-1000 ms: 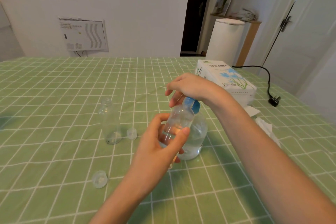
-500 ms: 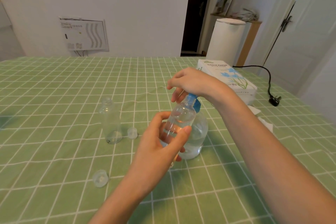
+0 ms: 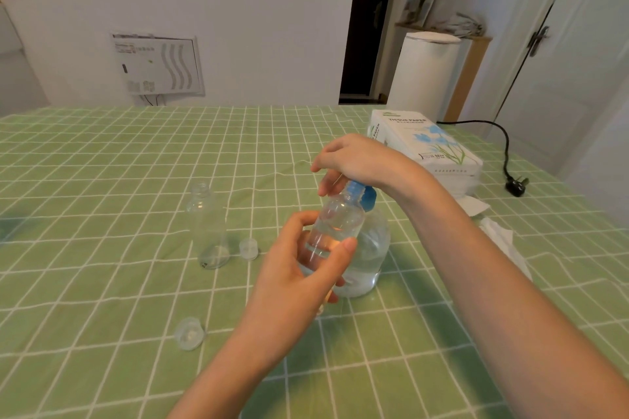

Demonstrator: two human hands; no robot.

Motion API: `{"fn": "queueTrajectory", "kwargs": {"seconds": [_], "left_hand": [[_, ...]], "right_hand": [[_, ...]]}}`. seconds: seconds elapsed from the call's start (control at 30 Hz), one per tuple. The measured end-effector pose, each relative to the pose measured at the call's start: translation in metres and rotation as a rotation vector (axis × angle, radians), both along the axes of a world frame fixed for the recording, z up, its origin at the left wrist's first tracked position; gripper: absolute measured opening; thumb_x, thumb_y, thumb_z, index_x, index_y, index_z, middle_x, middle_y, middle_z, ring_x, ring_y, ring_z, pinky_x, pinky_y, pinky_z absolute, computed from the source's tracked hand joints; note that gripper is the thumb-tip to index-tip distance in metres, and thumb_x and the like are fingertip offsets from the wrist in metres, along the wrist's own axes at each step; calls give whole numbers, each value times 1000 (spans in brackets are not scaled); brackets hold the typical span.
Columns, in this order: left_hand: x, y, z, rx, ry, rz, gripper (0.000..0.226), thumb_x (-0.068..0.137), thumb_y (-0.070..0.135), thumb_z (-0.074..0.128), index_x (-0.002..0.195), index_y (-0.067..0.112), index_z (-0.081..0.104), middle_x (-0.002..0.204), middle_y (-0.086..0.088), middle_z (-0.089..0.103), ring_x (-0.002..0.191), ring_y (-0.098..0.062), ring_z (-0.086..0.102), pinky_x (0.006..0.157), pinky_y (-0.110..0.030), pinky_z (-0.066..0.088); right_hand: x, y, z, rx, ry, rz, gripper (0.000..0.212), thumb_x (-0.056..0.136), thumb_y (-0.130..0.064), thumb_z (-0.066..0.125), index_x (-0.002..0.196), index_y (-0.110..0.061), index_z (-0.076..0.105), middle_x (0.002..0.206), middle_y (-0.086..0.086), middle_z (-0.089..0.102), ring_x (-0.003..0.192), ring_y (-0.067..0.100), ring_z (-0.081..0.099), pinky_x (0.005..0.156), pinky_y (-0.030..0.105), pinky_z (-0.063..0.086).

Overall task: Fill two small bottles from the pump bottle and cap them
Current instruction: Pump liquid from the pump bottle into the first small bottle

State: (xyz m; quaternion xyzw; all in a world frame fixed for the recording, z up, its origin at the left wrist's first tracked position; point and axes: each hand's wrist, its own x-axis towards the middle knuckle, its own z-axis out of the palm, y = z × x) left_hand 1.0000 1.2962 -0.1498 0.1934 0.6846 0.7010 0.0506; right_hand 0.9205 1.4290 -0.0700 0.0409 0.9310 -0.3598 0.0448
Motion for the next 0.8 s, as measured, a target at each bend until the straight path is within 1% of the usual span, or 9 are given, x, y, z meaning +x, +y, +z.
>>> {"fn": "queueTrajectory", "kwargs": {"seconds": [0.1,0.17,0.23,0.3,0.4,0.6,0.7,0.77,0.8], "left_hand": [[0,0,2,1,19,-9,39,66,47,62,101,28,57,71,13,66,57,-3,61,49,-16,49],[0,0,3,1,26,-12,38,68,46,62,101,29,57,74,14,67,60,-4,61,50,-17,50],[0,0,2,6,21,-15,38,67,46,62,100,29,57,77,11,68,61,-5,61,51,-17,50],[1,0,2,7,21,-16,38,67,47,62,100,30,57,81,8,69,61,-4,61,50,-16,50],[1,-1,2,3,20,-14,39,66,48,62,100,30,57,78,9,68,60,-4,61,49,-15,48],[0,0,0,8,-15,0,42,65,47,63,100,25,57,71,7,66,56,-3,60,47,-14,47],[0,0,0,3,-14,4,41,64,47,63,99,26,57,68,12,65,57,-3,60,47,-14,46],[0,0,0,5,-11,3,40,65,47,63,99,28,57,69,11,65,57,-4,60,48,-14,47],[0,0,0,4,-8,1,39,65,47,63,99,28,57,69,11,65,58,-5,60,48,-15,47]], "right_hand": [[-1,1,6,35,30,0,32,94,-22,50,114,-1,62,78,5,72,78,26,63,95,44,48],[-1,1,9,58,50,-10,34,94,-23,50,117,-1,60,78,3,73,92,29,69,94,43,50],[-2,-1,9,45,36,-9,36,93,-20,51,120,3,58,75,2,72,104,37,64,96,47,49],[-2,-1,7,31,20,-5,34,93,-19,52,119,2,60,74,2,71,110,39,59,98,49,47],[-2,-1,5,19,14,-3,25,94,-20,52,111,-6,63,74,2,72,109,36,61,100,46,46],[-2,0,-2,-21,-7,1,28,93,-17,52,112,0,63,70,2,69,109,44,57,100,50,45],[-2,0,-4,-13,3,2,23,94,-18,52,108,-6,64,71,2,70,109,42,59,100,49,46],[-1,0,-3,-9,14,-6,21,94,-19,52,108,-8,63,72,2,70,101,44,62,98,49,47],[-1,1,-1,-9,21,-11,22,94,-20,51,108,-8,63,72,2,70,91,43,63,98,48,48]]}}
